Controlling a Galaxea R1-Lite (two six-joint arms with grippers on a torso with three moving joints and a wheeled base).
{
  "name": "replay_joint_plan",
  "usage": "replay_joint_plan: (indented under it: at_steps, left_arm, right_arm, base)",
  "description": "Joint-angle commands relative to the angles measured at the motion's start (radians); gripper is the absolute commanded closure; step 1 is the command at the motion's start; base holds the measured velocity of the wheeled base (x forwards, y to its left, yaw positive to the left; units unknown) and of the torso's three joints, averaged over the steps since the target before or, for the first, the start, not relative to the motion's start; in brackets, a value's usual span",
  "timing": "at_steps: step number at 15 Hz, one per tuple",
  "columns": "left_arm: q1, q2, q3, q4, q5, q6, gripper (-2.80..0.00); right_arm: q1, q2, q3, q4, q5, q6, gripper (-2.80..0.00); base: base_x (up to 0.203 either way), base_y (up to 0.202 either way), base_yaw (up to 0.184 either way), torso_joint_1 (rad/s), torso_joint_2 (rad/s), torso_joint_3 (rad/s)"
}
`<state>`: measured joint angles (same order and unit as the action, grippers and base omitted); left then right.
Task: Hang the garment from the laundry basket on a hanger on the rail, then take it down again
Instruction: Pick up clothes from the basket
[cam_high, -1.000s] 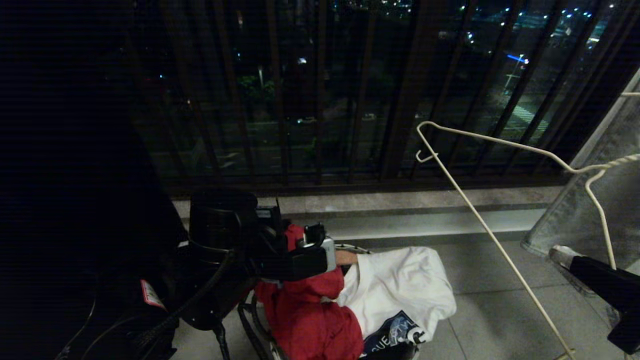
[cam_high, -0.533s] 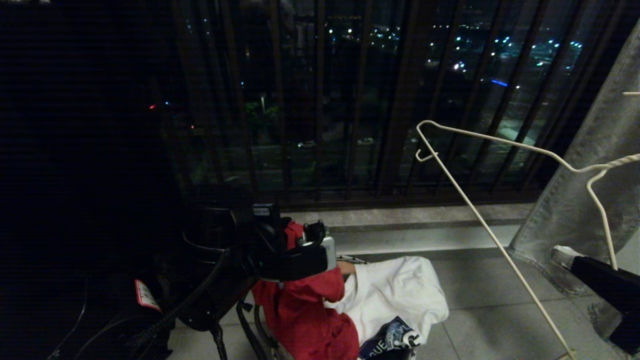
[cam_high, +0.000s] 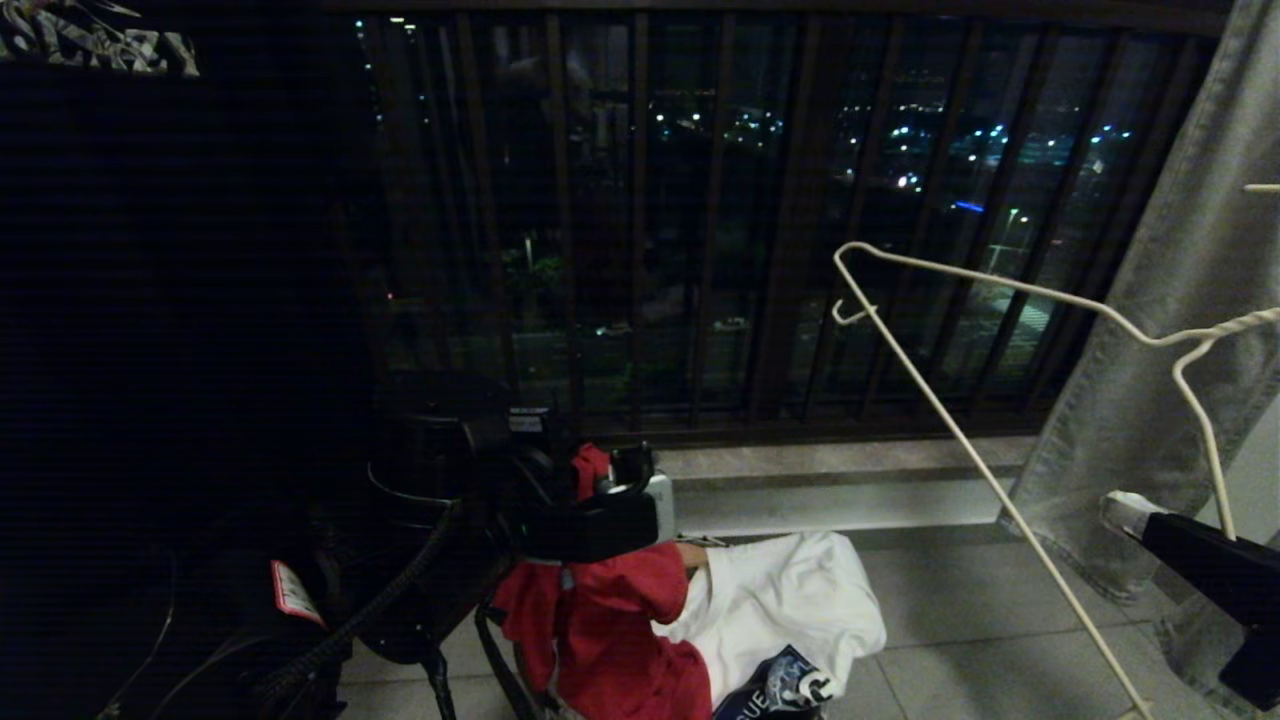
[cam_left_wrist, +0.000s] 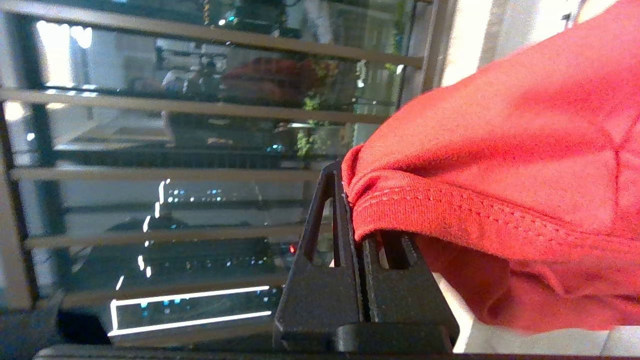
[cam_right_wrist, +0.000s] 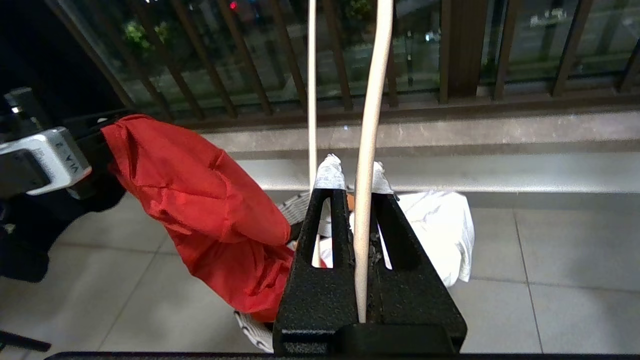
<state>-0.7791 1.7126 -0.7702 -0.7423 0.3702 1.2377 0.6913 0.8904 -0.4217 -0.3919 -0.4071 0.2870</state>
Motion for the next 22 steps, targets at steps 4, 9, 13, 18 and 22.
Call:
replay_joint_plan:
  at_steps: [4, 9, 13, 18, 22]
  left_arm:
    - [0.005, -0.007, -0.005, -0.004, 0.015, -0.007, 0.0]
    - [0.004, -0.06, -0.056, 0.007, 0.269, -0.092, 0.0]
    - [-0.033, -0.096, -0.199, 0.149, 0.413, -0.175, 0.0]
    - [-0.103, -0.089, -0.416, 0.57, 0.362, -0.691, 0.0]
    - [-0.151, -0.137, -0.511, 0.885, 0.181, -1.063, 0.0]
  right_arm:
    - [0.001, 0.002, 0.001, -0.002, -0.002, 0.001, 0.0]
    - [0.001, 0.002, 0.001, -0.002, -0.002, 0.0, 0.0]
    - [0.001, 0.002, 0.003, -0.002, -0.002, 0.0, 0.0]
    - [0.001, 0.004, 0.004, -0.002, -0.002, 0.001, 0.0]
    - [0.001, 0.008, 0.008, -0.002, -0.001, 0.001, 0.0]
  base:
    - [0.0, 0.0, 0.0, 0.001, 0.0, 0.024]
    - [0.0, 0.0, 0.0, 0.0, 0.0, 0.0]
    - [0.0, 0.0, 0.0, 0.0, 0.0, 0.0]
    - [0.0, 0.0, 0.0, 0.0, 0.0, 0.0]
    - [0.0, 0.0, 0.0, 0.0, 0.0, 0.0]
